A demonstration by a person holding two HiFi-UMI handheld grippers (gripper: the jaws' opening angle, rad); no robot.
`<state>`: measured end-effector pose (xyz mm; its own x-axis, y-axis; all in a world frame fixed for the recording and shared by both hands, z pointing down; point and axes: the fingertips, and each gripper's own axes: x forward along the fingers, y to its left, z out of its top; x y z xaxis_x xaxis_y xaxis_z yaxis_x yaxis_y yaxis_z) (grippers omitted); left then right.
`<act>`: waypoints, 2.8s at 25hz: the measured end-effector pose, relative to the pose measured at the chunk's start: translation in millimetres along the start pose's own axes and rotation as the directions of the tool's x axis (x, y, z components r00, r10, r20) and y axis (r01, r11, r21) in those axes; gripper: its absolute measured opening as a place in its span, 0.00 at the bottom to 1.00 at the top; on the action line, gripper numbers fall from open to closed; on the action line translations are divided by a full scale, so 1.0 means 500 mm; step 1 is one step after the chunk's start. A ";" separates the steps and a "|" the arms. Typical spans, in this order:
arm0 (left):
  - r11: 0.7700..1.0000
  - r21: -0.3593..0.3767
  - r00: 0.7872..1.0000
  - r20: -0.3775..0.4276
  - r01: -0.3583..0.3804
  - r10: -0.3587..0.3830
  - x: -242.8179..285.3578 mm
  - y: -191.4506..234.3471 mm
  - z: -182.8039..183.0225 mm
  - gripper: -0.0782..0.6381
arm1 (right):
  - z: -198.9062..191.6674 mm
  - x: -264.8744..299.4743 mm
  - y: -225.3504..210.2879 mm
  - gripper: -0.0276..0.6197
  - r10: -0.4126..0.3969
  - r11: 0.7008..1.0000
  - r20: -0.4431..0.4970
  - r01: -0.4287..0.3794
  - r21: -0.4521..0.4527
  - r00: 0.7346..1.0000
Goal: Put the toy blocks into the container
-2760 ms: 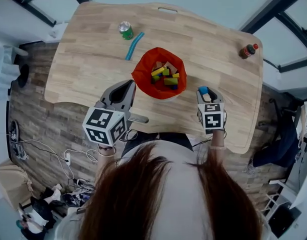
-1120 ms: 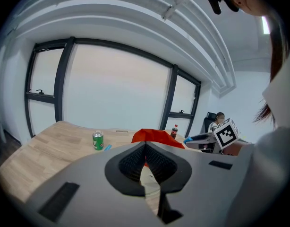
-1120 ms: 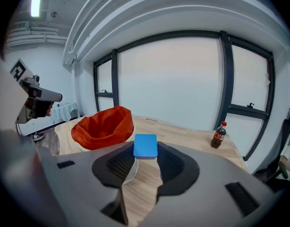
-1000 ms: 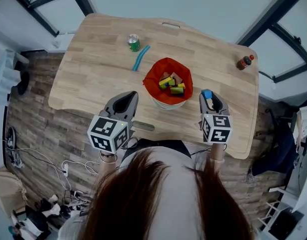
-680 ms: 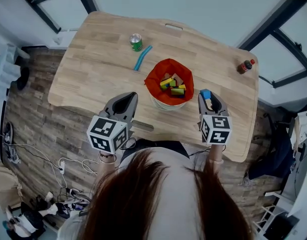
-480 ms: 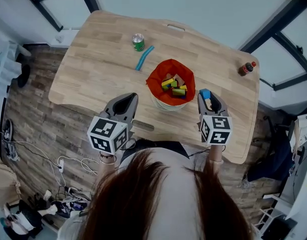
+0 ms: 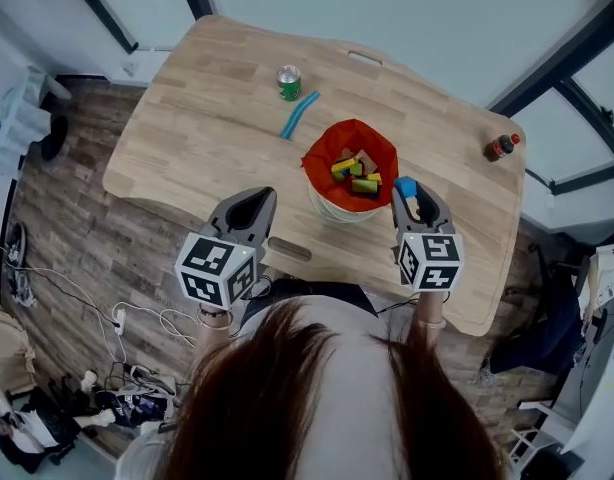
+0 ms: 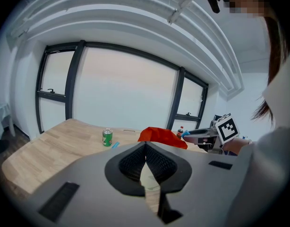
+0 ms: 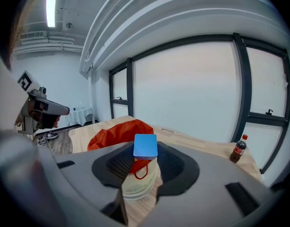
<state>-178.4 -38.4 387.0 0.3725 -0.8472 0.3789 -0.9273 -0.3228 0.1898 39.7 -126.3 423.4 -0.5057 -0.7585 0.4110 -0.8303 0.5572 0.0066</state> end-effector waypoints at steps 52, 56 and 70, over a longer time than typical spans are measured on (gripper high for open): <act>0.994 -0.042 0.995 0.009 -0.103 0.103 -0.036 0.065 -0.008 0.12 | 0.039 0.075 0.081 0.29 0.135 0.987 0.015 -0.133 -0.086 0.991; 0.994 -0.041 0.995 0.010 -0.100 0.101 -0.038 0.065 -0.008 0.12 | 0.041 0.072 0.085 0.29 0.134 0.987 0.018 -0.132 -0.090 0.991; 0.994 -0.041 0.995 0.012 -0.097 0.097 -0.043 0.058 -0.010 0.12 | 0.059 0.056 0.082 0.29 0.134 0.989 0.059 -0.130 -0.077 0.989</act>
<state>-213.0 -27.7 388.8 0.2799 -0.8797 0.3845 -0.9566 -0.2218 0.1890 -15.5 -134.7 408.1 -0.6257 -0.6955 0.3534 -0.7374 0.6751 0.0231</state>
